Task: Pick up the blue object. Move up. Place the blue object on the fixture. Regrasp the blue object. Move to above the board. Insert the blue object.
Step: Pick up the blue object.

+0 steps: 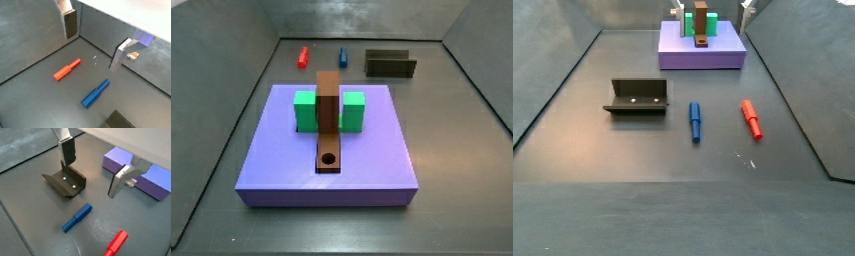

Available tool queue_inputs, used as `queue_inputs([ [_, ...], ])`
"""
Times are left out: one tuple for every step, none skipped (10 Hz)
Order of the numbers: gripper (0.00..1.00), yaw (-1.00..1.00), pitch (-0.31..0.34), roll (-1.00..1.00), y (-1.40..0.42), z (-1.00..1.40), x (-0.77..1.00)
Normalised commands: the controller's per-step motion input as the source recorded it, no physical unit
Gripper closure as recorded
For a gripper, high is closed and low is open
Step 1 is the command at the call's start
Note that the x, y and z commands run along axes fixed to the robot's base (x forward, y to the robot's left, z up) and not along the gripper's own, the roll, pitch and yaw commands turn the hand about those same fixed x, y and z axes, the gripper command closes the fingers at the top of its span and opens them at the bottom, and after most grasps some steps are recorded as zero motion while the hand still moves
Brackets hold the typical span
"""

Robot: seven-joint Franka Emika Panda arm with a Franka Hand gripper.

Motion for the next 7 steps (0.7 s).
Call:
queue_inputs([
  [0.0, 0.0, 0.0, -0.02, 0.0, 0.0, 0.0],
  [0.0, 0.0, 0.0, 0.0, -0.03, -0.02, -0.04],
  [0.0, 0.0, -0.03, -0.07, 0.0, -0.08, -0.01],
  [0.0, -0.19, -0.009, -0.21, 0.51, -0.35, 0.15],
  [0.0, -0.06, 0.0, -0.26, 0.63, -0.59, 0.65],
  [0.0, -0.06, -0.001, -0.07, 0.32, -0.95, 0.6],
  [0.0, -0.05, -0.151, 0.0, -0.66, -1.0, 0.43],
])
